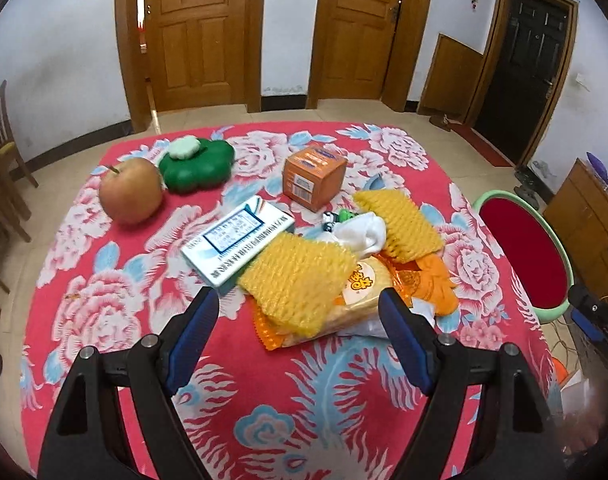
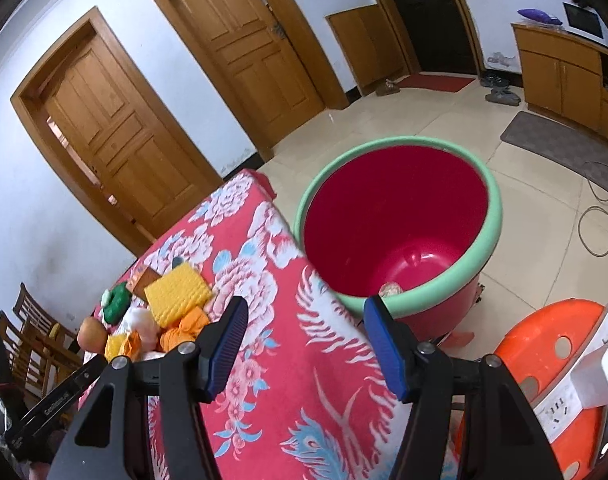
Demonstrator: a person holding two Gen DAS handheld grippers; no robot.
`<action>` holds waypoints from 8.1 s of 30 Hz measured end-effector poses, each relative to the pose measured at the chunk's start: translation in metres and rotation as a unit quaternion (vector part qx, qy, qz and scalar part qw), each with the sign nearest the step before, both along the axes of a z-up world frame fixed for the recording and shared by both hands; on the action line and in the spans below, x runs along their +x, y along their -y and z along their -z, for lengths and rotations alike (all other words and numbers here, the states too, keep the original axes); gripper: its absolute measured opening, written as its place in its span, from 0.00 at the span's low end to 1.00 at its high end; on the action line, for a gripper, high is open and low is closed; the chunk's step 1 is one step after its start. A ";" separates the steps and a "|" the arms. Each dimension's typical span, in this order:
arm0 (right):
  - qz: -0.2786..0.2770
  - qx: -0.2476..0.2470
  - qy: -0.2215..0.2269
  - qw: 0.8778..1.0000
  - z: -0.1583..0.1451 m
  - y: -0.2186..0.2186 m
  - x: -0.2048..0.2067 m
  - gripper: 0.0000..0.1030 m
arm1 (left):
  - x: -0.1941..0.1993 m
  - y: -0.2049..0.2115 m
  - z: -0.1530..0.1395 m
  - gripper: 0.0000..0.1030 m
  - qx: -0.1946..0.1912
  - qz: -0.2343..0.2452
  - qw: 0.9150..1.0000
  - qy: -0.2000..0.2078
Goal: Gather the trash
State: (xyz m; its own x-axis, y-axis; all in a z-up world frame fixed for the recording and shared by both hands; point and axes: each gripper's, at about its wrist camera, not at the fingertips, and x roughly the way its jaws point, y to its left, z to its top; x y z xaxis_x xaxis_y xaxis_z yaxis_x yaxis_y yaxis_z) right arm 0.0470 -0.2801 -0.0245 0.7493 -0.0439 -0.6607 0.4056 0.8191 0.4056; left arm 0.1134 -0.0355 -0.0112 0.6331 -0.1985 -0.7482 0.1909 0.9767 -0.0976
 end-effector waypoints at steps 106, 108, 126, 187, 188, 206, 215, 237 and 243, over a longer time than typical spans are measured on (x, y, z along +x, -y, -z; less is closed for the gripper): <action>-0.175 0.060 0.083 0.979 -0.041 -0.071 0.028 0.24 | -0.028 -0.027 -0.050 0.07 -0.112 0.035 0.993 0.022; -0.163 0.063 0.088 0.981 -0.042 -0.060 0.025 0.24 | -0.029 -0.020 -0.053 0.07 -0.112 0.042 0.993 0.022; -0.085 0.069 0.110 0.988 -0.040 0.016 0.013 0.24 | -0.017 0.050 -0.062 0.07 -0.116 0.115 0.986 0.015; -0.162 0.044 -0.026 0.986 0.014 -0.026 -0.003 0.25 | -0.047 0.069 -0.034 0.07 -0.164 0.174 0.970 -0.039; -0.159 0.047 -0.026 0.986 0.015 -0.023 -0.003 0.25 | -0.048 0.074 -0.032 0.07 -0.167 0.185 0.968 -0.043; -0.145 0.116 0.000 0.983 0.017 0.011 -0.030 0.25 | -0.048 0.124 0.018 0.07 -0.141 0.224 0.955 -0.133; -0.099 0.060 0.078 0.990 -0.034 0.028 -0.047 0.25 | -0.055 0.125 -0.035 0.07 -0.159 0.247 0.953 -0.078; 0.122 -0.016 0.056 0.991 -0.007 0.110 -0.010 0.25 | 0.018 0.260 -0.018 0.07 -0.076 0.302 0.948 -0.059; 0.130 -0.011 0.040 0.991 0.014 0.126 0.001 0.27 | 0.027 0.274 0.009 0.07 -0.045 0.293 0.953 -0.065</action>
State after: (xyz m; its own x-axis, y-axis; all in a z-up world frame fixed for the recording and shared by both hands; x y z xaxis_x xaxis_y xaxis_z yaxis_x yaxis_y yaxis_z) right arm 0.0482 -0.4066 -0.0386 0.7601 -0.2560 -0.5972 0.5722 0.6993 0.4285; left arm 0.1409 -0.3090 -0.0205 0.2981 -0.5565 -0.7756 0.6810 0.6933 -0.2357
